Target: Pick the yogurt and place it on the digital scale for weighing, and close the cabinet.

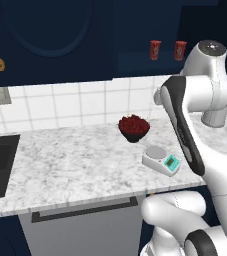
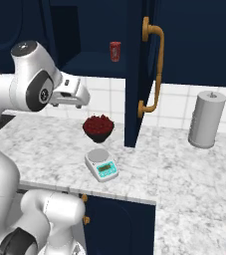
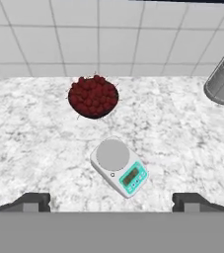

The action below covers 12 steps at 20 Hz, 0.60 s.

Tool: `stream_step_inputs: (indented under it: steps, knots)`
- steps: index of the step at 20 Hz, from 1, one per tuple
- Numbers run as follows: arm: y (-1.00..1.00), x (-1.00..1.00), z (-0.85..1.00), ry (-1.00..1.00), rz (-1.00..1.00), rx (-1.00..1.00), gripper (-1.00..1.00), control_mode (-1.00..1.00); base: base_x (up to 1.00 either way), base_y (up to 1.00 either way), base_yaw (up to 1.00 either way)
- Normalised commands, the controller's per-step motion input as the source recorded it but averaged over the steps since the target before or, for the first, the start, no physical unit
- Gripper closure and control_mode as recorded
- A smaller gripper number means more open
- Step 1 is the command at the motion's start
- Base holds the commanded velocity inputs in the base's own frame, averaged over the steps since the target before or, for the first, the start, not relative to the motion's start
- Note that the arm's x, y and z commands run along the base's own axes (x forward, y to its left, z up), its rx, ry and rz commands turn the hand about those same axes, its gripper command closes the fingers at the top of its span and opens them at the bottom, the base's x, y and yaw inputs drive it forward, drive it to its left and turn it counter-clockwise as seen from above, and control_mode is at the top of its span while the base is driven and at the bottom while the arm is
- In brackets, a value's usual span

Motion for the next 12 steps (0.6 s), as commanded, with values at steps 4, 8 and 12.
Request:
stream_step_inputs:
  steps: [4, 8, 12]
  knots:
    - [-0.33, 0.0, 0.43, -0.08, -0.23, -0.05, -1.0, -1.0, 0.0, 0.0, 0.0]
    - [-0.26, 0.02, 0.3, -0.35, -0.2, -0.01, -1.0, -1.0, 0.0, 0.0, 0.0]
    - [-0.07, 0.01, 0.1, -0.49, -0.14, -0.04, -1.0, -1.0, 0.0, 0.0, 0.0]
